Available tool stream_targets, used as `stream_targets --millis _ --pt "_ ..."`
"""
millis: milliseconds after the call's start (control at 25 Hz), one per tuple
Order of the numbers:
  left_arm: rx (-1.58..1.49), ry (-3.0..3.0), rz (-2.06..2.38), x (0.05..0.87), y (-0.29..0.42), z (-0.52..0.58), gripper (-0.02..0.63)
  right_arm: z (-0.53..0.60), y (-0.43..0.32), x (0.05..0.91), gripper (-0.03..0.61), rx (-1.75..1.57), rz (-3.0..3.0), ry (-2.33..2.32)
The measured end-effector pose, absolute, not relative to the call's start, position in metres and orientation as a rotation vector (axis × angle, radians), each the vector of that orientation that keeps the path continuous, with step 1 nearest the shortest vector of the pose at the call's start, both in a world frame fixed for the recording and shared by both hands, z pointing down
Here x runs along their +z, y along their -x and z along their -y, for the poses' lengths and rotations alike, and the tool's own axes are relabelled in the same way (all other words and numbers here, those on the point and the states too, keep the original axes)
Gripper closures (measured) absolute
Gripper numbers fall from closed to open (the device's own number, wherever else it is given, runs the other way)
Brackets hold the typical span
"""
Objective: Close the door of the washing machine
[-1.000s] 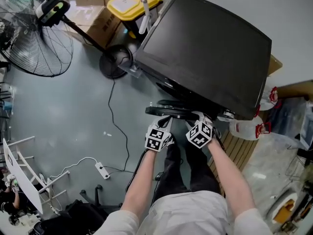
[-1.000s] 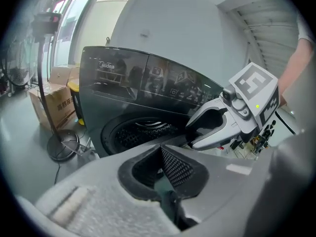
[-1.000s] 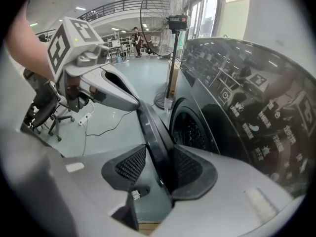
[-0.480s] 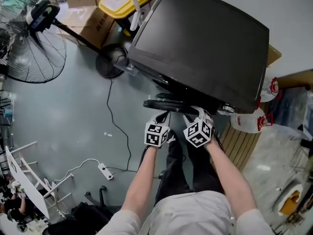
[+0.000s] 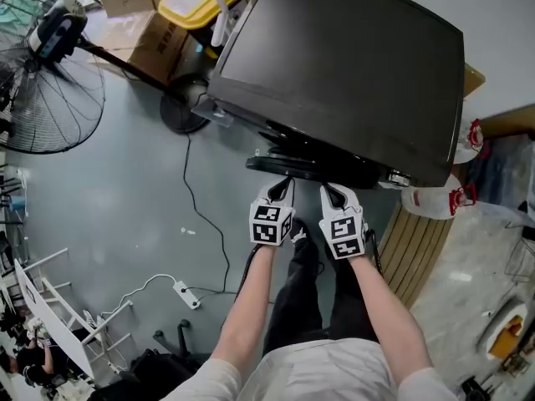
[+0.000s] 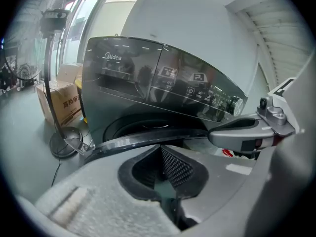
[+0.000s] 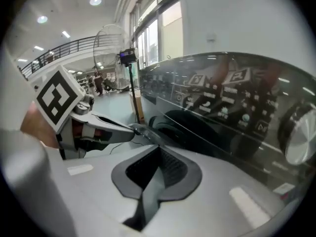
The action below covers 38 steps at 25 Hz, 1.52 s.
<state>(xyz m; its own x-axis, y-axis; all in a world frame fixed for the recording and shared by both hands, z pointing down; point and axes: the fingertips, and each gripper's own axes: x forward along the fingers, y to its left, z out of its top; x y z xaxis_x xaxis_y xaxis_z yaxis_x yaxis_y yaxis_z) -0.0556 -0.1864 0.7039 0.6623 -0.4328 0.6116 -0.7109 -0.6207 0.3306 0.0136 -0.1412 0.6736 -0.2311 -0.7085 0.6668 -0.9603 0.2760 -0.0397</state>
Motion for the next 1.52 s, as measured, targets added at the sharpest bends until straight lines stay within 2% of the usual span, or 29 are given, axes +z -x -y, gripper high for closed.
stream_targets --millis 440,1520 --pt "0.594 -2.389 0.893 0.706 0.041 0.211 0.614 0.139 -0.06 0.686 0.577 0.7 1.934 -1.968" --pt "0.502 -2.431 0.85 0.712 0.027 0.236 0.607 0.163 -0.057 0.694 0.577 0.792 1.996 -2.059"
